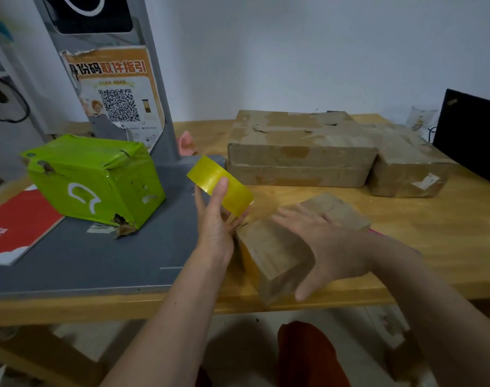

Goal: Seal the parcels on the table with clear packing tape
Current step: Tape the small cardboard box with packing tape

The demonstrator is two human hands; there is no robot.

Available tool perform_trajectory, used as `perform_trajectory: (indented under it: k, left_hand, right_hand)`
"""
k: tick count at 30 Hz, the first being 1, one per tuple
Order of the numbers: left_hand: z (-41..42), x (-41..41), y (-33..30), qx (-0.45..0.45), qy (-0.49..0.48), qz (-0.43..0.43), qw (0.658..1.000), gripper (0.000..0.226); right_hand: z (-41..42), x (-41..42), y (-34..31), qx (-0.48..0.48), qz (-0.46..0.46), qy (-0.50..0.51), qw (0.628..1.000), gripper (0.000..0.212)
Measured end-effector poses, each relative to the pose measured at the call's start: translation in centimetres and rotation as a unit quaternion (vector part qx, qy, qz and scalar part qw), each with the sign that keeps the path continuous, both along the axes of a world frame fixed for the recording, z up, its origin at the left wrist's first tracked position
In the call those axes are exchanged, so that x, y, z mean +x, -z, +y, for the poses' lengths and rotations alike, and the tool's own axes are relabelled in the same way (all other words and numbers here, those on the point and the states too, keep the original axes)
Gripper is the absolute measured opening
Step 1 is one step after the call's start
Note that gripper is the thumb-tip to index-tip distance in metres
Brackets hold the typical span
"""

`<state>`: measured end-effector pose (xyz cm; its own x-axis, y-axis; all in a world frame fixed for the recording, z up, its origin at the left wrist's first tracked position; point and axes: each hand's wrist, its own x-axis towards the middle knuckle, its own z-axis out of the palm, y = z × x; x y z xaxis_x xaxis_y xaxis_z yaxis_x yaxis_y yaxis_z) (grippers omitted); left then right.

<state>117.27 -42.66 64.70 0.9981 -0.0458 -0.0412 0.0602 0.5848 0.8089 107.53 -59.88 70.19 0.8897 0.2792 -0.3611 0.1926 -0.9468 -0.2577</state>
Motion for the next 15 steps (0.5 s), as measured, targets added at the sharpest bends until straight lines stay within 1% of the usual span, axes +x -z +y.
perform_trajectory:
  k: [3,6,9,11,12,14,15]
  left_hand:
    - [0.1,-0.4,0.1,0.003,0.007,0.005,1.0,0.083]
    - [0.4,-0.6,0.1,-0.001,0.014,-0.002,1.0,0.086]
    - [1.0,-0.6,-0.1,0.003,0.02,-0.021,1.0,0.085]
    - [1.6,-0.7,-0.5,0.005,0.016,-0.032,0.999,0.082]
    - [1.9,-0.6,-0.7,0.006,0.011,-0.036,0.999,0.08]
    - [2.6,-0.5,-1.4,0.004,0.003,-0.047,0.999,0.082]
    - [3.0,-0.5,-1.8,0.001,0.003,-0.057,0.998,0.089]
  right_hand:
    - [0.7,1.6,-1.3,-0.065,0.008,-0.026,0.998,0.126]
    - [1.4,2.9,-2.1,-0.083,0.027,-0.034,0.996,0.121]
    - [2.0,3.5,-2.3,-0.119,-0.005,-0.051,0.992,0.12]
    - [2.5,3.3,-2.0,-0.159,-0.064,-0.073,0.983,0.119]
    - [2.6,3.1,-1.8,-0.166,-0.112,-0.086,0.976,0.116]
    - [2.7,2.1,-1.3,-0.141,-0.241,-0.109,0.954,0.109]
    - [2.6,1.7,-1.0,-0.125,-0.307,-0.113,0.937,0.109]
